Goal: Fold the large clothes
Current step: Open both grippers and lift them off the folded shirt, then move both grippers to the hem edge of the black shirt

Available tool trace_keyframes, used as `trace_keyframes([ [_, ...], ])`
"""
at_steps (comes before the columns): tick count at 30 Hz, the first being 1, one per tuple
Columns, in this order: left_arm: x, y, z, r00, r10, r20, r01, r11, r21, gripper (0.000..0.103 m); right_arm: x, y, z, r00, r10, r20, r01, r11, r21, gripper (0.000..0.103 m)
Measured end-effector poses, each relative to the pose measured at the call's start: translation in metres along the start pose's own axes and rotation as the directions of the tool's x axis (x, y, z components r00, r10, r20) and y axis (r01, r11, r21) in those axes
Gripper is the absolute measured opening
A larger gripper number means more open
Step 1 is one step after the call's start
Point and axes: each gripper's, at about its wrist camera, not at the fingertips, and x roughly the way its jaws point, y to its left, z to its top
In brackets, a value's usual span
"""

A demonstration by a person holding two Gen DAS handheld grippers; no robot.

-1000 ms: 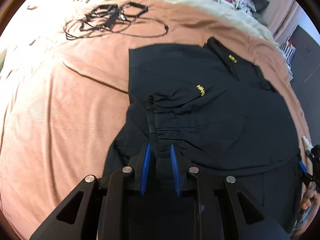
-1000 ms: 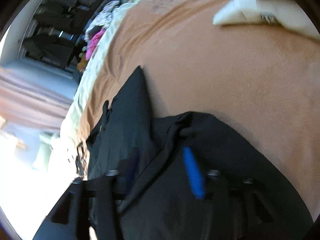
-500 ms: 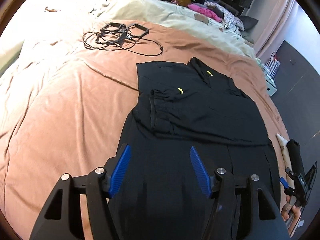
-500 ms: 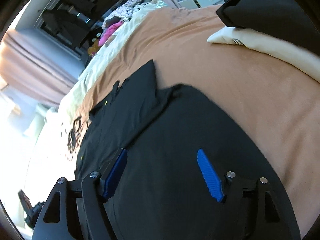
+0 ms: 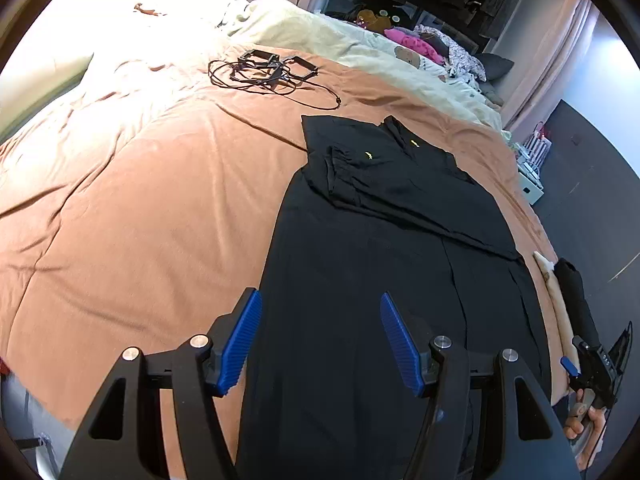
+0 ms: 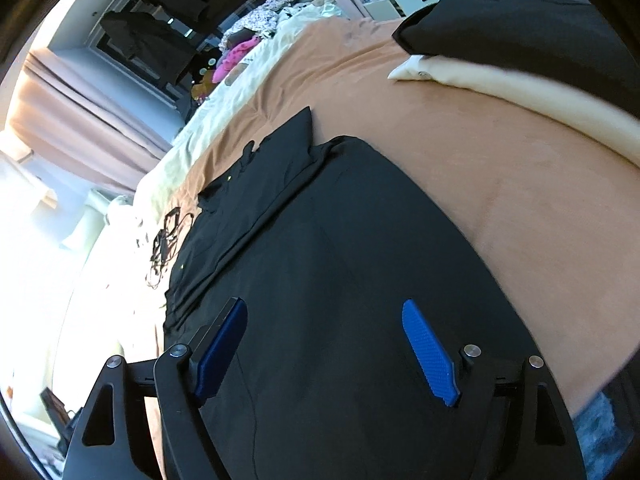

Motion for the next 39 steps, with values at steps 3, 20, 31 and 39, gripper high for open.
trace_keyframes([
  [3,-0.015,0.006,-0.013,1.0,-0.013,0.014,0.013,1.0,-0.011,0.062,-0.015,-0.004,-0.009,1.0,-0.006,0.001,0.006,1.0,-0.015,0.08],
  [20,-0.067,0.031,-0.098,0.995,-0.052,0.082,0.057,0.997,-0.056,0.097,-0.086,-0.012,-0.06,0.996,-0.084,0.021,0.086,0.979,-0.184,0.103],
  [31,-0.07,0.056,-0.128,0.994,-0.061,0.096,0.069,0.994,-0.084,0.098,-0.107,-0.033,-0.078,0.987,-0.151,0.049,0.158,0.963,-0.219,0.103],
  [39,-0.034,0.068,-0.136,0.996,-0.084,0.036,0.087,0.991,-0.098,0.08,-0.089,-0.069,-0.082,0.992,-0.126,0.008,0.126,0.981,-0.146,0.091],
])
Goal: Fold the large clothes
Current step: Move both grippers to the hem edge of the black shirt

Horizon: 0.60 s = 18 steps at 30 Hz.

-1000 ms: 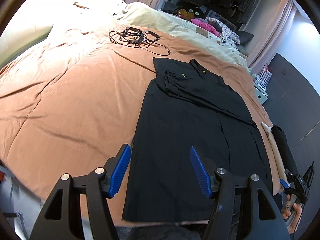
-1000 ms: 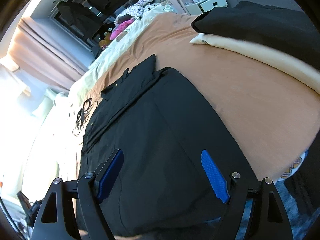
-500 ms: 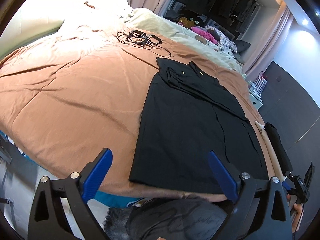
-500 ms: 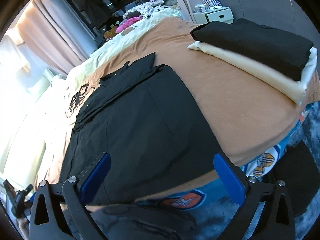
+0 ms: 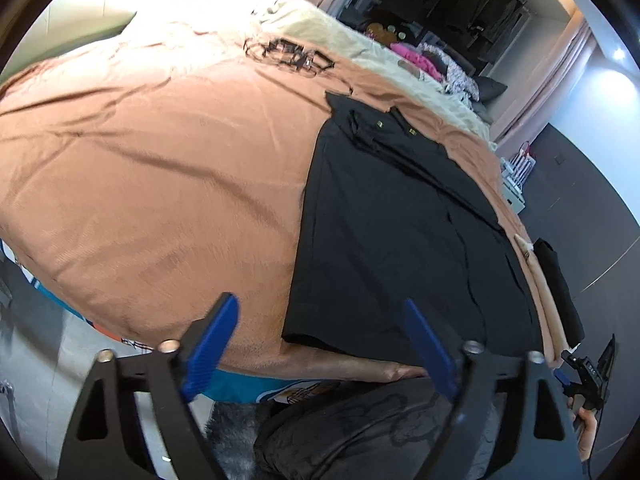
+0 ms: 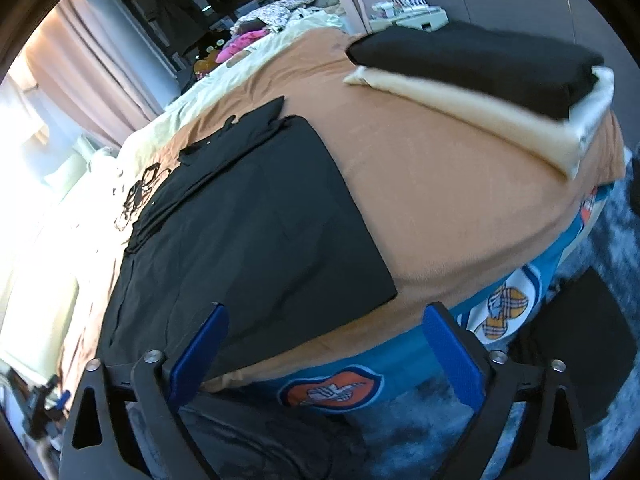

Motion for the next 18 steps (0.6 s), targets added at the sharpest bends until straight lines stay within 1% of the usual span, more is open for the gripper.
trace_keyframes([
  [1,0.005,0.002,-0.001,1.0,-0.001,-0.011,0.001,1.0,-0.006,0.078,0.006,-0.005,0.0,1.0,0.013,-0.011,-0.013,1.0,0.022,0.087],
  [4,0.024,0.006,-0.002,0.999,-0.001,-0.047,0.0,1.0,-0.021,0.074,0.02,-0.017,0.002,0.998,0.057,-0.024,-0.055,0.995,0.082,0.085],
  [7,0.042,0.008,-0.003,0.997,-0.003,-0.08,0.001,1.0,-0.027,0.071,0.029,-0.026,0.007,0.998,0.053,-0.016,-0.05,0.992,0.114,0.084],
  [10,0.055,0.01,-0.003,0.994,0.003,-0.108,-0.007,0.999,-0.039,0.071,0.036,-0.032,0.013,0.998,0.056,-0.013,-0.054,0.99,0.13,0.084],
  [12,0.059,0.011,-0.002,0.994,0.001,-0.11,-0.007,0.999,-0.048,0.071,0.042,-0.035,0.019,0.997,0.079,-0.009,-0.077,0.987,0.141,0.084],
  [13,0.06,0.011,-0.001,0.994,-0.003,-0.109,-0.003,0.999,-0.054,0.071,0.047,-0.035,0.021,0.995,0.103,-0.011,-0.101,0.983,0.152,0.084],
  [15,0.061,0.013,0.0,0.993,-0.023,-0.112,0.015,0.997,-0.075,0.071,0.056,-0.034,0.023,0.991,0.132,-0.025,-0.127,0.979,0.159,0.08],
  [16,0.061,0.015,0.0,0.993,-0.036,-0.114,0.026,0.996,-0.089,0.071,0.062,-0.033,0.023,0.99,0.138,-0.037,-0.13,0.978,0.161,0.077],
  [17,0.059,0.018,-0.001,0.992,-0.057,-0.117,0.044,0.993,-0.112,0.071,0.066,-0.032,0.022,0.989,0.139,-0.044,-0.13,0.978,0.164,0.077],
  [18,0.058,0.02,-0.001,0.99,-0.075,-0.121,0.059,0.99,-0.128,0.071,0.066,-0.031,0.021,0.99,0.136,-0.032,-0.129,0.978,0.162,0.077],
])
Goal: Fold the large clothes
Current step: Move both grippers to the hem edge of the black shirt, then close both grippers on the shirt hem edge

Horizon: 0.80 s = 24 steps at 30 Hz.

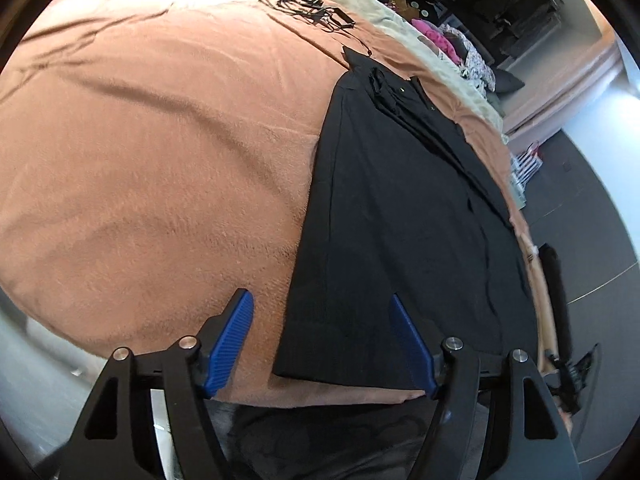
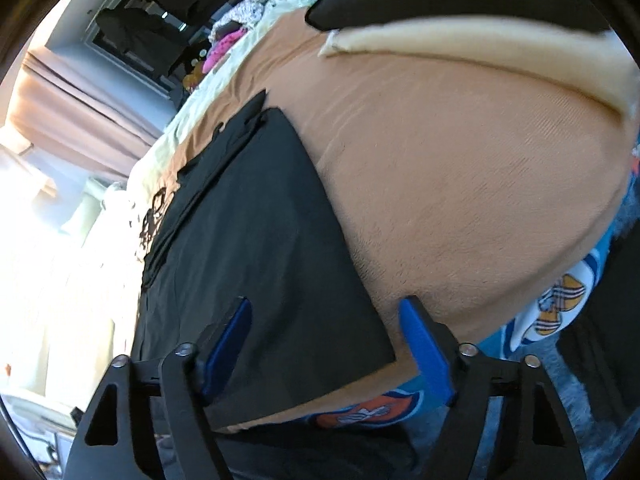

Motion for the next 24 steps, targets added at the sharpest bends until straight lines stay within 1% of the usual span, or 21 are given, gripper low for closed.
trace_keyframes([
  [1,-0.002,0.003,-0.002,0.999,-0.032,-0.01,0.031,0.999,-0.024,0.071,-0.001,0.0,-0.001,1.0,0.012,0.006,-0.012,1.0,-0.002,0.077],
  [3,-0.004,0.006,-0.005,0.997,-0.078,-0.021,0.076,0.996,-0.056,0.071,0.001,-0.001,-0.005,0.994,0.111,-0.02,-0.11,0.993,0.038,0.077],
  [4,-0.005,0.006,-0.007,0.995,-0.101,-0.025,0.099,0.993,-0.069,0.071,0.001,0.0,-0.007,0.989,0.146,-0.026,-0.145,0.988,0.049,0.076],
  [7,-0.002,0.006,-0.009,0.986,-0.165,-0.033,0.161,0.981,-0.103,0.071,0.002,0.005,-0.013,0.979,0.203,-0.026,-0.201,0.979,0.042,0.076],
  [9,0.001,0.003,-0.01,0.984,-0.178,-0.031,0.174,0.979,-0.11,0.071,0.004,0.008,-0.015,0.973,0.229,-0.012,-0.228,0.972,0.047,0.076],
  [11,0.006,-0.001,-0.009,0.982,-0.19,-0.027,0.185,0.976,-0.116,0.071,0.007,0.01,-0.016,0.972,0.234,0.0,-0.234,0.971,0.054,0.076],
  [14,0.01,-0.008,-0.005,0.982,-0.189,-0.014,0.186,0.976,-0.114,0.071,0.012,0.012,-0.016,0.979,0.202,0.017,-0.203,0.977,0.069,0.076],
  [16,0.014,-0.013,-0.002,0.983,-0.185,-0.005,0.184,0.976,-0.115,0.07,0.014,0.012,-0.014,0.98,0.196,0.031,-0.198,0.977,0.08,0.076],
  [17,0.014,-0.017,0.0,0.983,-0.182,0.007,0.181,0.977,-0.111,0.063,0.013,0.011,-0.013,0.979,0.198,0.05,-0.202,0.975,0.089,0.073],
  [18,0.014,-0.018,0.001,0.984,-0.178,0.012,0.178,0.978,-0.106,0.061,0.011,0.01,-0.012,0.977,0.201,0.07,-0.207,0.974,0.097,0.071],
  [19,0.014,-0.021,0.002,0.985,-0.169,0.016,0.17,0.98,-0.102,0.06,0.009,0.008,-0.01,0.975,0.203,0.087,-0.211,0.972,0.101,0.068],
  [21,0.015,-0.021,0.002,0.988,-0.152,0.022,0.153,0.983,-0.1,0.06,0.003,0.004,-0.008,0.974,0.19,0.124,-0.203,0.973,0.105,0.067],
  [23,0.017,-0.021,0.0,0.991,-0.131,0.014,0.132,0.987,-0.097,0.056,0.003,0.001,-0.008,0.981,0.156,0.119,-0.168,0.98,0.104,0.067],
  [24,0.019,-0.02,0.0,0.992,-0.123,0.006,0.123,0.988,-0.098,0.056,0.004,0.001,-0.009,0.984,0.143,0.105,-0.154,0.983,0.101,0.067],
])
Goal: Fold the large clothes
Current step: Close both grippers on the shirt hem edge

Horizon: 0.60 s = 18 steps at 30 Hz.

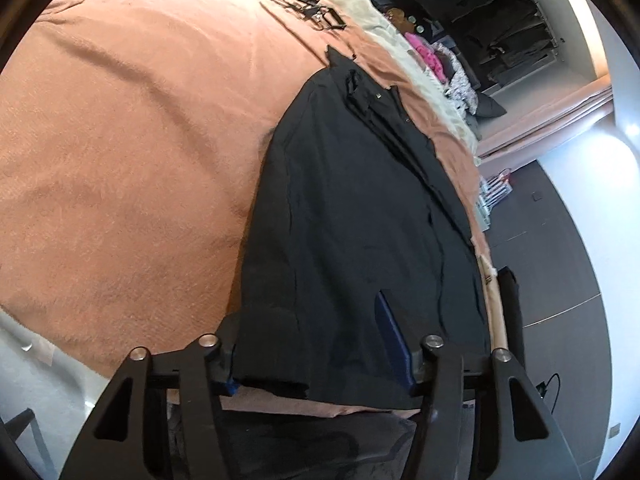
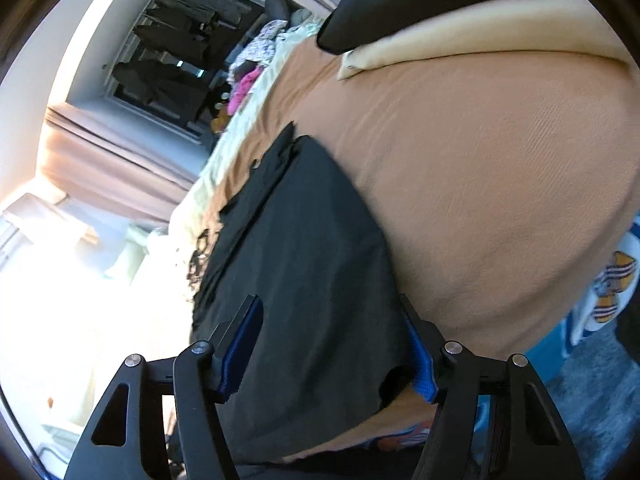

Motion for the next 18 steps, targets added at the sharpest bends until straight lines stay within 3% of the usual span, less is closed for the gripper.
trace_keyframes([
  [6,0.009,0.0,-0.004,0.999,0.033,-0.007,-0.033,0.999,-0.004,0.041,0.008,0.007,-0.011,1.0,-0.012,-0.028,0.011,0.999,-0.053,0.067],
  [8,0.011,0.001,0.0,0.998,0.058,-0.008,-0.058,0.998,-0.008,0.022,0.011,0.009,-0.008,1.0,-0.003,-0.031,0.001,0.998,-0.057,0.066],
  [9,0.011,0.002,0.001,0.998,0.066,-0.005,-0.066,0.998,-0.019,0.017,0.015,0.011,-0.005,1.0,-0.006,-0.026,0.004,0.998,-0.065,0.063],
  [11,0.01,0.006,0.005,0.998,0.058,0.005,-0.058,0.997,-0.045,0.007,0.019,0.011,0.003,0.999,-0.041,-0.014,0.04,0.996,-0.082,0.037],
  [12,0.008,0.006,0.007,0.999,0.052,0.015,-0.051,0.997,-0.053,0.006,0.022,0.008,0.007,0.998,-0.066,-0.014,0.065,0.995,-0.072,0.029],
  [13,0.006,0.005,0.007,0.999,0.049,0.023,-0.048,0.998,-0.052,0.005,0.023,0.005,0.008,0.997,-0.074,-0.017,0.073,0.995,-0.061,0.014],
  [18,-0.022,-0.013,0.012,0.994,0.0,0.114,0.003,1.0,-0.022,0.004,0.011,0.017,0.015,1.0,-0.031,0.0,0.031,0.997,-0.066,0.005],
])
